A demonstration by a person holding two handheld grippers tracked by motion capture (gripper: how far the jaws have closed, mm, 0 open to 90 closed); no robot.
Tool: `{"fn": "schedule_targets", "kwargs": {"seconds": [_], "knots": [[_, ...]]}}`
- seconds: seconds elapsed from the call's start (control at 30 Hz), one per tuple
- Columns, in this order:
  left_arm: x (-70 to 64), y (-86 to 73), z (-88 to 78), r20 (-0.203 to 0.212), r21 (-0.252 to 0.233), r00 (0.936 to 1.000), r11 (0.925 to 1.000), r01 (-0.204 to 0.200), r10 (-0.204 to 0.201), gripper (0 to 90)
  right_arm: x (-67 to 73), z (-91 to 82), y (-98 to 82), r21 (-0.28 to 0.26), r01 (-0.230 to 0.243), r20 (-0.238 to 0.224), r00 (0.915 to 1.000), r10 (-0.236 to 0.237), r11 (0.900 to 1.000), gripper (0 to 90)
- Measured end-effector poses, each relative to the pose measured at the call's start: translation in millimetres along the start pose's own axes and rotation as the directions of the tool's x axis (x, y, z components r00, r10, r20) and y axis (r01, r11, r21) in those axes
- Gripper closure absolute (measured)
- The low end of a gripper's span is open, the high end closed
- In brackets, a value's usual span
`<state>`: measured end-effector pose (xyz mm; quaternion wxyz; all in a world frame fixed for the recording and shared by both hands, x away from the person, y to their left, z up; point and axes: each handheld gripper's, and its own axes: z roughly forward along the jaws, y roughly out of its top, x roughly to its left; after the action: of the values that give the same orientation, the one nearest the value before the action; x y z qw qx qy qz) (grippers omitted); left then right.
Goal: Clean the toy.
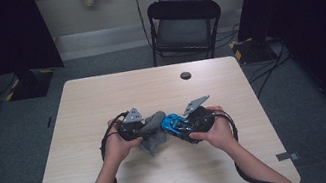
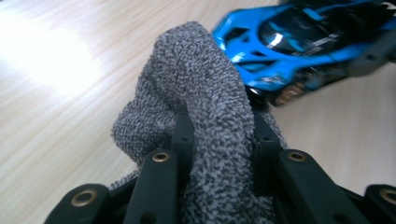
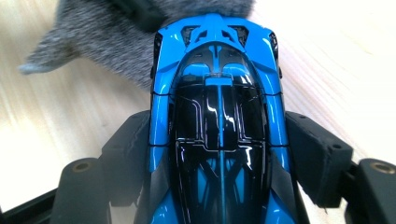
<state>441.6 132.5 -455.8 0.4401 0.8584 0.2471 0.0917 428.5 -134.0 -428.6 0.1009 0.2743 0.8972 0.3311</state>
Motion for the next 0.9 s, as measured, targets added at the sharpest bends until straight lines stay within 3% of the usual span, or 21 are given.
{"fn": "schedule_targets", "kwargs": {"seconds": [0.37,0.43,0.53,0.63,0.73,0.9], "knots": [[-20.5,-4.1,-3.5,0.089,-0.006,0.9958,0.9998,-0.021,0.022,69.7,-7.4,5.6,-0.6,0.011,-0.031,0.024,0.9992,0.031,0.999,28.2],[-21.4,-4.9,-5.9,0.089,-0.007,0.9958,0.9997,-0.022,0.022,69.7,-8.8,6.7,-1.5,0.013,-0.032,0.024,0.9992,0.031,0.999,28.2],[-16.7,-8.0,-12.1,0.055,0.001,0.9982,0.9997,-0.024,0.024,69.6,-9.6,6.4,-2.9,0.005,-0.041,0.016,0.999,0.041,0.999,28.2],[-2.2,-8.2,-20.2,0.004,-0.016,0.9998,0.9997,0.021,-0.021,69.7,-7.5,3.2,-4.2,-0.009,-0.038,0.007,0.9992,0.038,0.999,28.2],[12.5,-0.4,-25.5,-0.061,-0.035,0.9971,0.9985,0.043,-0.045,69.7,-2.2,1.4,-3.7,-0.009,-0.02,0.001,0.9998,0.02,1.0,28.2],[23.4,11.9,-22.5,-0.108,-0.036,0.9928,0.9982,0.047,-0.051,69.7,8.3,-0.8,-2.2,-0.014,0.013,-0.025,0.9996,-0.013,1.0,28.2]]}}
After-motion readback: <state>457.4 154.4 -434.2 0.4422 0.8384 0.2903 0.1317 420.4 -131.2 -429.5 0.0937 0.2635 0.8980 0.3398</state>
